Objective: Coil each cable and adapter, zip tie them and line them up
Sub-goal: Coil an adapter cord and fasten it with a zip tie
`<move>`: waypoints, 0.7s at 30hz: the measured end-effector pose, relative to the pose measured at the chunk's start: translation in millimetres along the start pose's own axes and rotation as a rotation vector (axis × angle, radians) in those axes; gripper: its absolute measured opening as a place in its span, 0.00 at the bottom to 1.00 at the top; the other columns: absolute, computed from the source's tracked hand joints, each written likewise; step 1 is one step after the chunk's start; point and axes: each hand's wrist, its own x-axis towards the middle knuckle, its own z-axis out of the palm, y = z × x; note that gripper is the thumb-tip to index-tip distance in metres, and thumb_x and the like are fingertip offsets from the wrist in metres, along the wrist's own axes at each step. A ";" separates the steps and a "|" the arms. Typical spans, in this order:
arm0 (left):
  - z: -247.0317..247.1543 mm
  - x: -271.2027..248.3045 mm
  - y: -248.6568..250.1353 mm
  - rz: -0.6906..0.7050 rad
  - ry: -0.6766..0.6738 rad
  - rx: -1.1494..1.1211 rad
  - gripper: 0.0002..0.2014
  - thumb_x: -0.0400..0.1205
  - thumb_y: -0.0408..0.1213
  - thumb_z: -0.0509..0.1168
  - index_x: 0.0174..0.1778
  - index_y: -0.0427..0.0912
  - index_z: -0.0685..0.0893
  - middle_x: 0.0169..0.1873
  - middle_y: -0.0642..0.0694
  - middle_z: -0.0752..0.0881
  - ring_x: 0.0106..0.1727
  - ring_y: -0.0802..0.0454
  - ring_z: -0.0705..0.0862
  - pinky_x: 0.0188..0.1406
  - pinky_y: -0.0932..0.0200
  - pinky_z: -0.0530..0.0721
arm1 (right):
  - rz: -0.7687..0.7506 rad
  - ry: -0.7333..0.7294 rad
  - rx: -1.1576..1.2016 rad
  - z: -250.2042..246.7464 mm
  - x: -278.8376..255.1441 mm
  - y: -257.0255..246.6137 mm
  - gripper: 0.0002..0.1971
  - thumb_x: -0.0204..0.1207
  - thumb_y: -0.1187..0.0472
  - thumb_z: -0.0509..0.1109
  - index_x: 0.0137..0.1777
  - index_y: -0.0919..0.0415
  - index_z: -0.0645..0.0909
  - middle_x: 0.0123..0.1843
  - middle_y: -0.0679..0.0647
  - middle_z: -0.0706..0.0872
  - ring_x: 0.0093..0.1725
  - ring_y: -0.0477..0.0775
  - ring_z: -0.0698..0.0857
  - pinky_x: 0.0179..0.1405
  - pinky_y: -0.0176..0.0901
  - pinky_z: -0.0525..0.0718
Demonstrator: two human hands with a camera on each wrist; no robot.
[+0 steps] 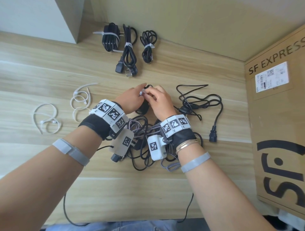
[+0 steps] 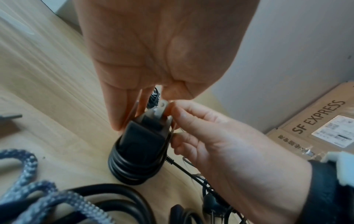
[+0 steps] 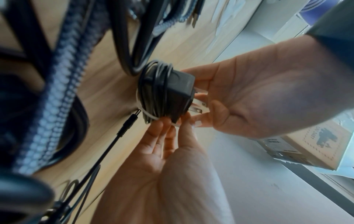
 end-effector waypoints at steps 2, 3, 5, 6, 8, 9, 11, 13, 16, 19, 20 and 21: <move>-2.3 0.0 -2.6 0.010 0.007 -0.037 0.30 0.81 0.24 0.49 0.80 0.46 0.57 0.73 0.36 0.71 0.69 0.39 0.74 0.58 0.56 0.72 | 0.005 0.008 0.012 1.2 1.1 3.2 0.08 0.78 0.64 0.69 0.53 0.64 0.86 0.50 0.50 0.74 0.42 0.45 0.75 0.47 0.32 0.72; -3.2 -0.2 -4.0 0.014 0.007 -0.052 0.32 0.80 0.21 0.49 0.80 0.47 0.57 0.72 0.36 0.72 0.67 0.39 0.76 0.54 0.56 0.73 | -0.001 0.016 0.016 1.5 1.3 4.8 0.07 0.78 0.65 0.69 0.52 0.64 0.87 0.53 0.52 0.74 0.45 0.47 0.76 0.50 0.37 0.74; -4.4 -0.6 -6.6 0.028 -0.003 -0.092 0.35 0.78 0.17 0.50 0.80 0.48 0.57 0.71 0.37 0.73 0.68 0.42 0.76 0.56 0.57 0.76 | -0.001 0.007 0.020 1.4 1.5 8.1 0.06 0.78 0.65 0.69 0.50 0.65 0.87 0.64 0.56 0.75 0.52 0.49 0.78 0.59 0.43 0.77; -4.9 -1.2 -7.3 0.035 -0.011 -0.112 0.35 0.78 0.15 0.50 0.80 0.48 0.57 0.71 0.39 0.73 0.69 0.44 0.76 0.56 0.60 0.76 | 0.007 -0.009 0.023 0.8 1.5 9.3 0.06 0.78 0.65 0.68 0.49 0.64 0.86 0.71 0.57 0.73 0.57 0.51 0.79 0.63 0.43 0.76; -6.3 -1.4 -8.3 0.055 -0.021 -0.103 0.36 0.78 0.15 0.51 0.80 0.48 0.57 0.71 0.41 0.73 0.69 0.46 0.76 0.53 0.66 0.74 | 0.016 -0.045 0.026 -0.5 2.6 10.6 0.06 0.78 0.66 0.68 0.49 0.64 0.86 0.77 0.55 0.70 0.66 0.54 0.78 0.68 0.47 0.75; -7.0 -1.6 -8.7 0.066 -0.022 -0.087 0.36 0.79 0.15 0.52 0.80 0.48 0.57 0.71 0.42 0.74 0.68 0.47 0.77 0.53 0.67 0.73 | 0.021 -0.062 0.033 -1.0 3.3 11.0 0.06 0.79 0.65 0.67 0.49 0.64 0.85 0.76 0.55 0.71 0.67 0.55 0.78 0.68 0.52 0.76; -7.5 -0.7 -11.4 0.079 -0.011 -0.093 0.36 0.79 0.15 0.55 0.79 0.49 0.58 0.69 0.42 0.74 0.56 0.47 0.82 0.50 0.66 0.74 | 0.029 -0.082 0.056 -1.9 4.5 11.9 0.06 0.79 0.65 0.66 0.49 0.64 0.85 0.75 0.54 0.74 0.61 0.55 0.81 0.65 0.57 0.78; -7.6 1.8 -15.7 0.070 0.025 -0.128 0.35 0.78 0.15 0.57 0.77 0.48 0.62 0.63 0.42 0.74 0.41 0.53 0.82 0.44 0.66 0.77 | 0.028 -0.088 0.059 -3.0 4.5 13.4 0.07 0.79 0.65 0.66 0.48 0.64 0.85 0.73 0.54 0.76 0.59 0.52 0.80 0.65 0.57 0.78; -5.9 6.0 -21.1 0.070 0.113 -0.168 0.32 0.76 0.14 0.59 0.72 0.47 0.66 0.54 0.42 0.72 0.42 0.45 0.83 0.44 0.59 0.81 | 0.030 -0.090 0.058 -3.8 3.8 14.7 0.06 0.80 0.64 0.66 0.45 0.62 0.85 0.71 0.54 0.77 0.55 0.46 0.78 0.64 0.57 0.78; -3.6 8.1 -23.2 0.072 0.164 -0.177 0.30 0.74 0.17 0.62 0.68 0.48 0.65 0.50 0.44 0.72 0.38 0.45 0.80 0.40 0.51 0.81 | 0.028 -0.087 0.054 -4.1 3.4 13.2 0.06 0.80 0.63 0.66 0.43 0.60 0.83 0.71 0.55 0.78 0.53 0.45 0.78 0.64 0.57 0.79; -3.3 8.3 -23.2 0.076 0.179 -0.182 0.29 0.74 0.18 0.63 0.67 0.47 0.65 0.49 0.45 0.73 0.33 0.49 0.77 0.35 0.54 0.79 | 0.025 -0.087 0.046 -4.6 3.1 12.6 0.06 0.80 0.63 0.65 0.42 0.58 0.81 0.72 0.55 0.78 0.53 0.45 0.78 0.63 0.56 0.79; -3.3 8.5 -23.2 0.084 0.187 -0.188 0.26 0.75 0.20 0.64 0.65 0.47 0.67 0.48 0.45 0.74 0.31 0.52 0.75 0.33 0.56 0.77 | 0.024 -0.089 0.042 -5.2 3.0 11.7 0.06 0.80 0.62 0.65 0.42 0.57 0.80 0.72 0.55 0.78 0.53 0.46 0.78 0.63 0.54 0.80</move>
